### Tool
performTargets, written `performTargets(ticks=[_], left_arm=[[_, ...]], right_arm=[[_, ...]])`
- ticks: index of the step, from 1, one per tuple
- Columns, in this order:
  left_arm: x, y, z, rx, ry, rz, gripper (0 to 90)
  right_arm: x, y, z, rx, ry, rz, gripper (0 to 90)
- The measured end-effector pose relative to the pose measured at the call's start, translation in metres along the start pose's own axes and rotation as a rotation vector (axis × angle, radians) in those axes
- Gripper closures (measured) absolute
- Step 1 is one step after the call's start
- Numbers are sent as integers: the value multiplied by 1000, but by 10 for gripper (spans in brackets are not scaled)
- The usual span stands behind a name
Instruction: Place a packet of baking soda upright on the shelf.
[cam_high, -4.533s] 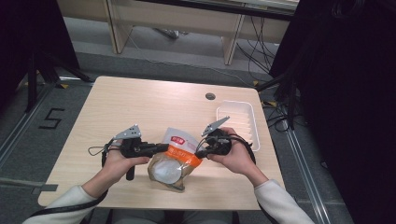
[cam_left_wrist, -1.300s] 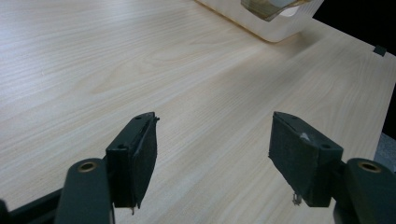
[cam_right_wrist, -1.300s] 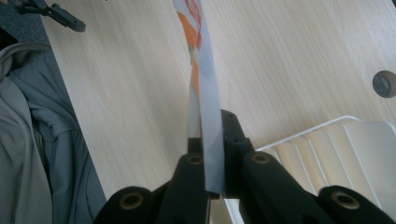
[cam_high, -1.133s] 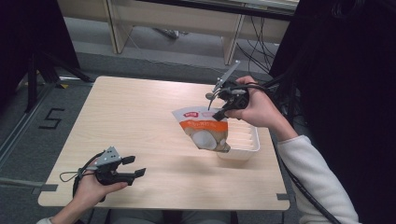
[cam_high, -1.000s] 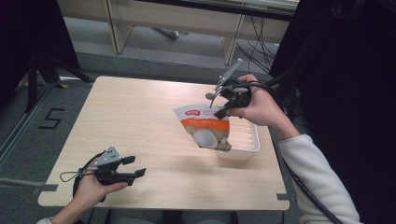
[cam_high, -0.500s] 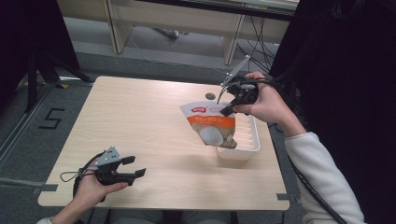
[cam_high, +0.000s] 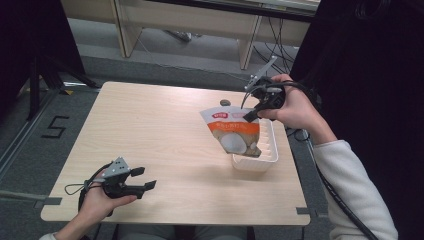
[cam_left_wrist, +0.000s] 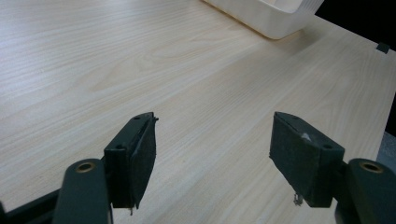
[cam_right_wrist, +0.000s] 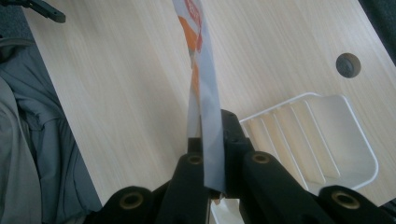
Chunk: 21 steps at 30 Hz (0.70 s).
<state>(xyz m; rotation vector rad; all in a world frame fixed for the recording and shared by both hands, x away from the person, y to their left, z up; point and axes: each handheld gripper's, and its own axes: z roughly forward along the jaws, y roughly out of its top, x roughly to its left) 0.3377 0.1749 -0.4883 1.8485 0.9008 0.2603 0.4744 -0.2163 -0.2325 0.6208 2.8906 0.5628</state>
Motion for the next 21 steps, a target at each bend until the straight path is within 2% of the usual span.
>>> performTargets(ticks=[1, 2, 3, 4, 7, 12, 15, 21], left_arm=[[1, 0, 0, 0, -3, 19, 309], [0, 0, 0, 0, 0, 0, 308], [0, 0, 0, 0, 0, -1, 308], [0, 0, 0, 0, 0, 0, 309], [0, 0, 0, 0, 1, 0, 308], [0, 0, 0, 2, 5, -1, 309], [1, 0, -1, 2, 5, 10, 309], [1, 0, 0, 1, 5, -2, 309]], right_arm=[[0, -1, 0, 3, -2, 8, 900], [0, -1, 0, 9, -1, 12, 900], [-1, -2, -1, 10, 3, 12, 900], [-2, -3, -1, 7, 2, 3, 900], [-3, -5, -4, 9, -1, 25, 900], [-5, -7, -5, 14, 0, 29, 900], [-9, -9, -5, 17, 5, 8, 900], [-12, -13, -6, 31, -1, 14, 900]])
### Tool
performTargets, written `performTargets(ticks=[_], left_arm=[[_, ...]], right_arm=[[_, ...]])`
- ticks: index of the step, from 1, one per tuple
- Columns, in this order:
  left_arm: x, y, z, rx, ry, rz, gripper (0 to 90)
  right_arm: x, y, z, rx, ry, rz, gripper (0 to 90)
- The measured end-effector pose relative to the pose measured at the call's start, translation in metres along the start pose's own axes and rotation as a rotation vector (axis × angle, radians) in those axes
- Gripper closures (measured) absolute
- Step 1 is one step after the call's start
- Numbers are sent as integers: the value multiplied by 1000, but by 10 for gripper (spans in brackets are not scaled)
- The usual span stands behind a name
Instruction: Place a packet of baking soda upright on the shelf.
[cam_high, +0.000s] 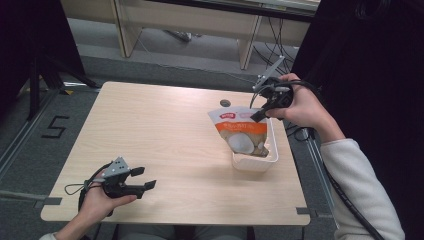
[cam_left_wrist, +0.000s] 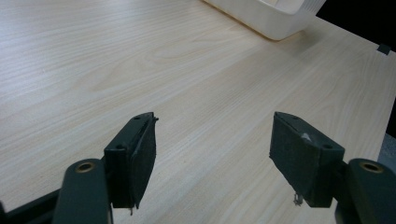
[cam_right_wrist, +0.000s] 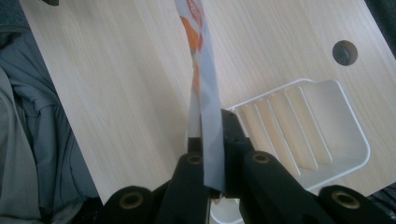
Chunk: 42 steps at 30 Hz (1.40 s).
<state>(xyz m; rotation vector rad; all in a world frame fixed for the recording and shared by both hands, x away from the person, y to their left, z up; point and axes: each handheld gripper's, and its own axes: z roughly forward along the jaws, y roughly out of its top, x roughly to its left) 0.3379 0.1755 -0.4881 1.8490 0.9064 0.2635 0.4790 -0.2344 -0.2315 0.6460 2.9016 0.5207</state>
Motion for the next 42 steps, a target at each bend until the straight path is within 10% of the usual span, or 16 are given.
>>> performTargets(ticks=[42], left_arm=[[0, 0, 0, -4, 5, -9, 305]], right_arm=[[-6, -13, 7, 90, -8, -78, 900]])
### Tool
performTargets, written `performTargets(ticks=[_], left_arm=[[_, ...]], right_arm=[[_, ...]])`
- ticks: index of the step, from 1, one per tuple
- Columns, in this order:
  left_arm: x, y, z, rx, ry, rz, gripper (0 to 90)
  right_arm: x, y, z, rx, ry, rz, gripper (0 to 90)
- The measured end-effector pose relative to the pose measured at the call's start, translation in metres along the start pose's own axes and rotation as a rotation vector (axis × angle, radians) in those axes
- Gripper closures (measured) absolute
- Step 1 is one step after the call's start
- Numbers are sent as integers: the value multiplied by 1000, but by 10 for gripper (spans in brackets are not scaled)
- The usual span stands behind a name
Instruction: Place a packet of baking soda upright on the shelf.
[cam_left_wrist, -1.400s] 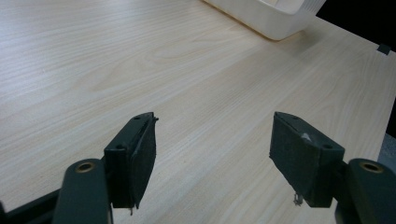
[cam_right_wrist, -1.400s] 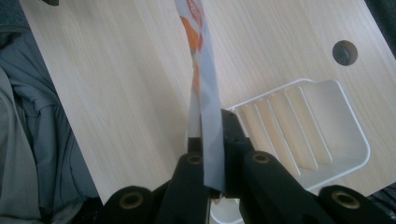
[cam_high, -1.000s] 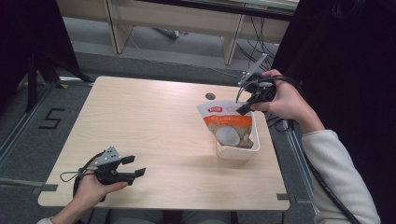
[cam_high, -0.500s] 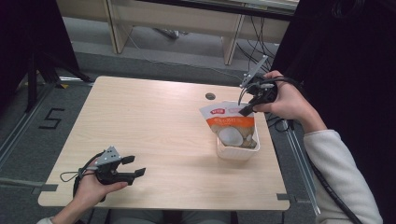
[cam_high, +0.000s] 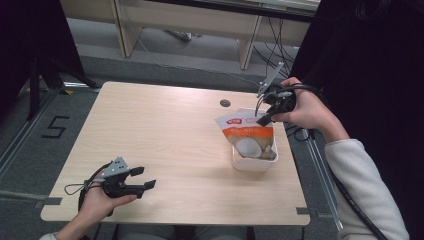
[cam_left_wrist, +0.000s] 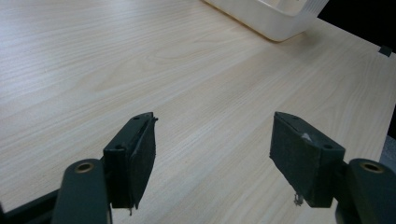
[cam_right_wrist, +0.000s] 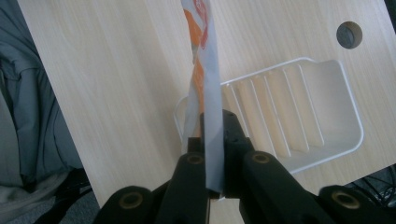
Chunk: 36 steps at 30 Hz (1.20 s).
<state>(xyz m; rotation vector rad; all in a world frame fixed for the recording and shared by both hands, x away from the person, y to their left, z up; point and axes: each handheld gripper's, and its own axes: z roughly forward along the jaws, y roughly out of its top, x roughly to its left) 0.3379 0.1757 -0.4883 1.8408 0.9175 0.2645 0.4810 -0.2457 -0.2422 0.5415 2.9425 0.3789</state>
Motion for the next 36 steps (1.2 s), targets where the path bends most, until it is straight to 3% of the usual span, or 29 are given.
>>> performTargets(ticks=[5, 15, 16, 24, 25, 27, 30, 36], left_arm=[[0, 0, 0, 1, 0, 1, 305], [0, 0, 0, 1, -3, -1, 306], [0, 0, 0, 2, -2, -2, 306], [0, 0, 1, 1, -5, -4, 307], [1, 0, 0, 6, -4, 21, 307], [1, 0, 0, 6, -5, 22, 307], [0, 0, 1, 0, -7, 9, 307], [0, 0, 1, -2, -2, -6, 307]], right_arm=[[-1, -1, 2, 7, 12, -26, 900], [-2, -4, 5, 28, -14, -2, 900], [-3, -4, 5, 26, -19, -23, 900], [-4, -6, 5, 50, -32, -42, 900], [-4, -6, 6, 55, -36, -38, 900], [-4, -6, 6, 55, -38, -49, 900], [-3, -7, 6, 79, -52, -69, 900], [2, -6, 5, 57, -40, -105, 900]])
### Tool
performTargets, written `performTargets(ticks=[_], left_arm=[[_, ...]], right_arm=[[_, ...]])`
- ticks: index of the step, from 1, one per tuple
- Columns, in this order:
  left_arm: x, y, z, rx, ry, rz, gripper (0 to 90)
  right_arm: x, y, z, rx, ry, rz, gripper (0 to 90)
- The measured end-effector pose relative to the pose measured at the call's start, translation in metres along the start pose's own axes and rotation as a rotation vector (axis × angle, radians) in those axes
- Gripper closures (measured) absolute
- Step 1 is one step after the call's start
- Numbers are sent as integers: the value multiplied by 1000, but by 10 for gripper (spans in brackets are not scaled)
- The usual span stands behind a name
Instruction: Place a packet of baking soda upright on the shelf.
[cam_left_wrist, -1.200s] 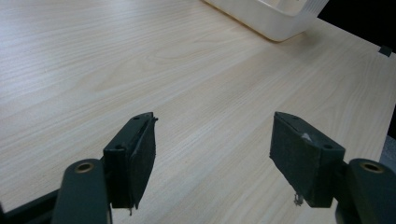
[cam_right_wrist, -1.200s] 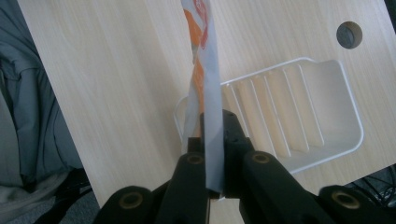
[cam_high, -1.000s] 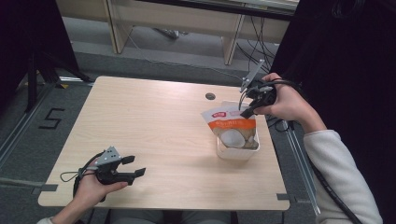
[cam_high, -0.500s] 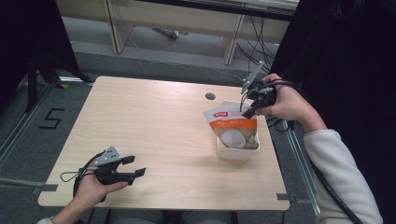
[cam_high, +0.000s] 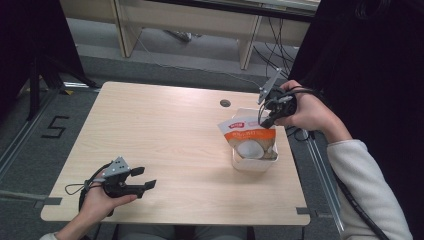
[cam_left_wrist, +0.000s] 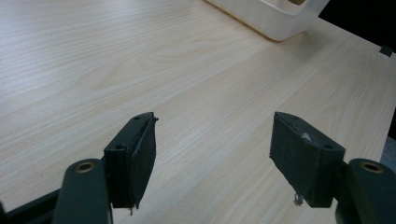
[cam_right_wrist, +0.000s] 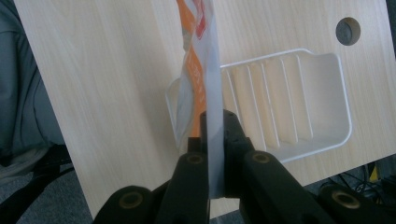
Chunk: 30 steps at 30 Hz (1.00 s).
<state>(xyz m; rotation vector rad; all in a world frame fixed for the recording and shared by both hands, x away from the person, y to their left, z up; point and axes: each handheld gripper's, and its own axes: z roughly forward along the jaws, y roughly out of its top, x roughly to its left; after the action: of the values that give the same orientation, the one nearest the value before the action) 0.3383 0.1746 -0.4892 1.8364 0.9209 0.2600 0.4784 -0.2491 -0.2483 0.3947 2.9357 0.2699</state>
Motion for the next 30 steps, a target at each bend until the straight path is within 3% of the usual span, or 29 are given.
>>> performTargets(ticks=[5, 12, 15, 19, 24, 30], left_arm=[[2, 1, 0, 4, -6, 24, 307], [2, 1, -1, 5, -9, 23, 307], [0, 0, 0, 0, 1, -1, 307], [1, 0, -1, 4, -8, 18, 307], [0, 0, 0, 0, 0, 1, 307], [2, 0, 0, 4, -4, 21, 307]], right_arm=[[-1, 0, -1, -14, 1, -12, 900], [-2, 0, 5, -5, 6, -22, 900], [-1, -1, 7, 9, 4, -11, 900], [-3, -3, 11, 8, 12, -23, 900], [-3, -5, 15, 9, 8, -9, 900], [-2, -6, 18, 4, 5, 2, 900]])
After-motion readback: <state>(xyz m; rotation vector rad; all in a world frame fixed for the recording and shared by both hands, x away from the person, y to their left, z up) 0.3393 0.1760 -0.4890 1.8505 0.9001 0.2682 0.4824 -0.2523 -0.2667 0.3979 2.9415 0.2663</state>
